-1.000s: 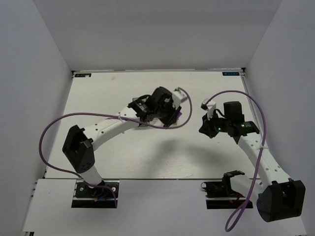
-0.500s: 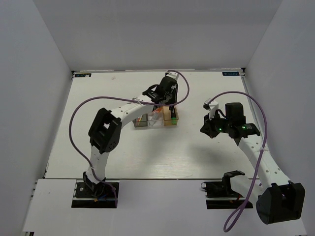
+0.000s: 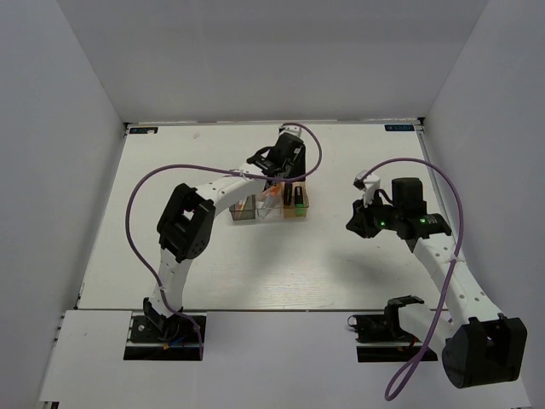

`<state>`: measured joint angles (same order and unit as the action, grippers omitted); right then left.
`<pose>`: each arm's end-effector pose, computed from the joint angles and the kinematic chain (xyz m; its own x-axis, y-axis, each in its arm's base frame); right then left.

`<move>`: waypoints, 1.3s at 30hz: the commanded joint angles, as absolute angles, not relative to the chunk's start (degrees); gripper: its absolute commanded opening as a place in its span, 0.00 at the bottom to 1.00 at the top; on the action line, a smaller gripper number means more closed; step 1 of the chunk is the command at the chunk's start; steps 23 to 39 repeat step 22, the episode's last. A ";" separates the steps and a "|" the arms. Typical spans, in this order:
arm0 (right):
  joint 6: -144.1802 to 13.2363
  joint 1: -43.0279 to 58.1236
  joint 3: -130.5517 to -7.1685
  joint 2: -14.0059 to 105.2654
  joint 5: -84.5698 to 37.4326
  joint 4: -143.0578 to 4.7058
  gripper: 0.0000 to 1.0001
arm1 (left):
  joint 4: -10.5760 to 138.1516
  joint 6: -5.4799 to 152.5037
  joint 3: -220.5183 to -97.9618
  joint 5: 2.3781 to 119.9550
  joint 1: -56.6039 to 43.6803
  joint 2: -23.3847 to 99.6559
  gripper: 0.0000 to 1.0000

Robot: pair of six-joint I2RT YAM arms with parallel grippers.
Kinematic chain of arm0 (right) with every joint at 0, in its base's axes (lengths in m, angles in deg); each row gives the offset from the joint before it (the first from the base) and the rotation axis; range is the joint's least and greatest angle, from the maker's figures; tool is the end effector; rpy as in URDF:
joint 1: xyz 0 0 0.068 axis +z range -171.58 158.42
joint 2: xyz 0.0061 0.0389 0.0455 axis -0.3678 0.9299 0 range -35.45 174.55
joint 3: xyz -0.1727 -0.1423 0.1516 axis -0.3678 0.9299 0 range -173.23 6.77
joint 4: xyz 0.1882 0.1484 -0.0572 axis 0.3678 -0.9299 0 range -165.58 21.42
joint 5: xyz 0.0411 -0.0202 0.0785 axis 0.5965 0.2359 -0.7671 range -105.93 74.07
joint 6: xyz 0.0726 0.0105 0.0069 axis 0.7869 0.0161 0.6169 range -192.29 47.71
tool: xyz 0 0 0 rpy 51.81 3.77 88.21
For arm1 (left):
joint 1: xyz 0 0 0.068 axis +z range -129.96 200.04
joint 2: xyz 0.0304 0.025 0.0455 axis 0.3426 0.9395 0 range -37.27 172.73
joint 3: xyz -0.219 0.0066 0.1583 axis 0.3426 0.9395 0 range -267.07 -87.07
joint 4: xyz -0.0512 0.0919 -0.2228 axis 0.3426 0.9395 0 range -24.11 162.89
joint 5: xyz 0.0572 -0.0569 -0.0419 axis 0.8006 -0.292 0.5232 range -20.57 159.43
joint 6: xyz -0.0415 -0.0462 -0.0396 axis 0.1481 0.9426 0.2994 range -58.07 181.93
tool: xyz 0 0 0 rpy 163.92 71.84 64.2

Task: Sort the stationery into containers
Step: Place the pen in the storage box, then reset both arms

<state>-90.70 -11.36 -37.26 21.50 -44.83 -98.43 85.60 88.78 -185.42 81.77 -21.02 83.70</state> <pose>0.1992 0.0661 0.2530 -0.4746 -0.3666 -0.8002 -0.6898 0.7196 0.0794 0.3767 -0.3106 0.2146 -0.6891 0.0152 -0.7245 0.2369 0.9496 -0.2054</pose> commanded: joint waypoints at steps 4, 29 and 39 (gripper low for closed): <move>-90.22 -12.35 -36.82 21.33 -45.99 -97.50 0.27 | 87.51 88.56 -189.11 81.73 -20.83 79.89 0.47; -76.50 -14.64 -37.26 22.21 -37.10 -91.26 0.75 | 99.64 75.11 -144.69 69.16 -27.69 25.20 0.99; -76.50 -14.64 -37.26 22.21 -37.10 -91.26 0.75 | 99.64 75.11 -144.69 69.16 -27.69 25.20 0.99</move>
